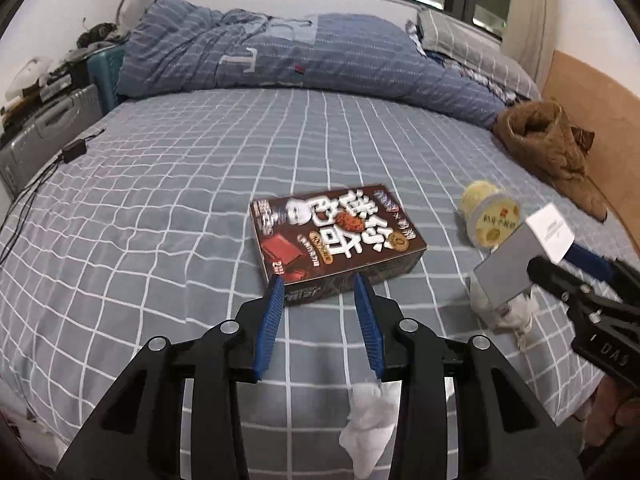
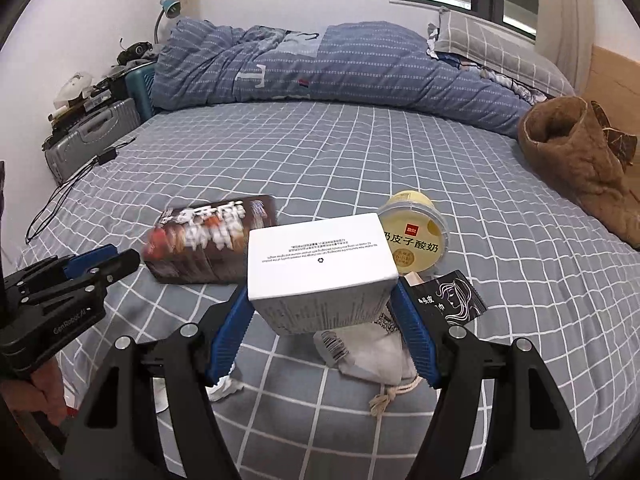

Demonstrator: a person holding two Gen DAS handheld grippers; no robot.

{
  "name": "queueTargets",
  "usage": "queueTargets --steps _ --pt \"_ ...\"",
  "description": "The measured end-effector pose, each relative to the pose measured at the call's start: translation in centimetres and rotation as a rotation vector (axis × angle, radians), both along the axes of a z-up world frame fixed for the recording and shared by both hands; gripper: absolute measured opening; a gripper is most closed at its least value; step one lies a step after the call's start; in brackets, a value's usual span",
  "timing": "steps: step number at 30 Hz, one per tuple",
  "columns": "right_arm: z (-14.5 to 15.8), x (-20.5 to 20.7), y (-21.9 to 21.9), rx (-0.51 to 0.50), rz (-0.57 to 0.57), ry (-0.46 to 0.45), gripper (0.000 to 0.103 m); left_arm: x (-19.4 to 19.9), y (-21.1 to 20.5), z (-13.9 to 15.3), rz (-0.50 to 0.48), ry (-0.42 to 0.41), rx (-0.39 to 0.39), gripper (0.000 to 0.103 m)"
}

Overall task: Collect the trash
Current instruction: 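Lift the brown box with the left tool while the right tool lifts the white box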

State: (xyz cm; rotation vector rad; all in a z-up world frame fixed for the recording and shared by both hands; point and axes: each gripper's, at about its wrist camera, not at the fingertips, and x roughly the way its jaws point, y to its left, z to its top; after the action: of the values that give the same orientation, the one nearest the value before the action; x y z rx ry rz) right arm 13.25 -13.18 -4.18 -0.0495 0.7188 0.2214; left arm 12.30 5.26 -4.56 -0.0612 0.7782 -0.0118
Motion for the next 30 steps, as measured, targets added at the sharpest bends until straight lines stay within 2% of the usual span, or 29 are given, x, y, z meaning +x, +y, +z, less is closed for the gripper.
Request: queueTargets --steps 2,4,6,8,11,15,17,19,22,26,30 --pt "0.0 -0.4 0.1 -0.003 0.004 0.002 0.067 0.0 -0.1 -0.5 0.002 0.009 0.003 0.041" --pt "-0.1 -0.8 0.2 -0.005 0.005 0.004 0.067 0.1 0.1 -0.8 0.018 0.004 0.010 0.055" --pt "-0.2 -0.8 0.2 -0.008 0.005 0.007 0.067 0.2 0.3 -0.7 0.031 -0.011 0.014 0.080" --pt "-0.4 -0.6 0.2 -0.010 0.005 0.011 0.067 0.5 0.7 -0.2 0.044 -0.033 0.014 0.088" --pt "-0.6 -0.1 0.1 -0.011 0.006 0.016 0.067 1.3 0.8 0.5 0.006 -0.051 0.031 0.097" --pt "-0.8 0.8 -0.2 0.002 0.008 0.022 0.067 2.9 0.8 1.5 -0.076 -0.053 0.093 0.097" --pt "-0.7 1.2 -0.3 0.014 0.009 0.024 0.067 4.3 0.7 1.7 -0.153 -0.033 0.118 0.097" --pt "-0.5 1.5 -0.4 0.035 0.010 0.025 0.067 5.9 0.3 1.7 -0.259 0.004 0.205 0.097" --pt "-0.4 1.7 -0.4 0.043 0.020 0.023 0.067 7.5 0.0 1.7 -0.383 0.040 0.262 0.097" --pt "-0.8 1.9 -0.8 0.048 0.019 0.034 0.067 10.3 -0.6 1.4 -0.604 0.153 0.281 0.097" --pt "-1.3 2.3 -1.4 0.060 0.012 0.049 0.067 12.2 -1.5 0.4 -0.727 0.233 0.356 0.097"
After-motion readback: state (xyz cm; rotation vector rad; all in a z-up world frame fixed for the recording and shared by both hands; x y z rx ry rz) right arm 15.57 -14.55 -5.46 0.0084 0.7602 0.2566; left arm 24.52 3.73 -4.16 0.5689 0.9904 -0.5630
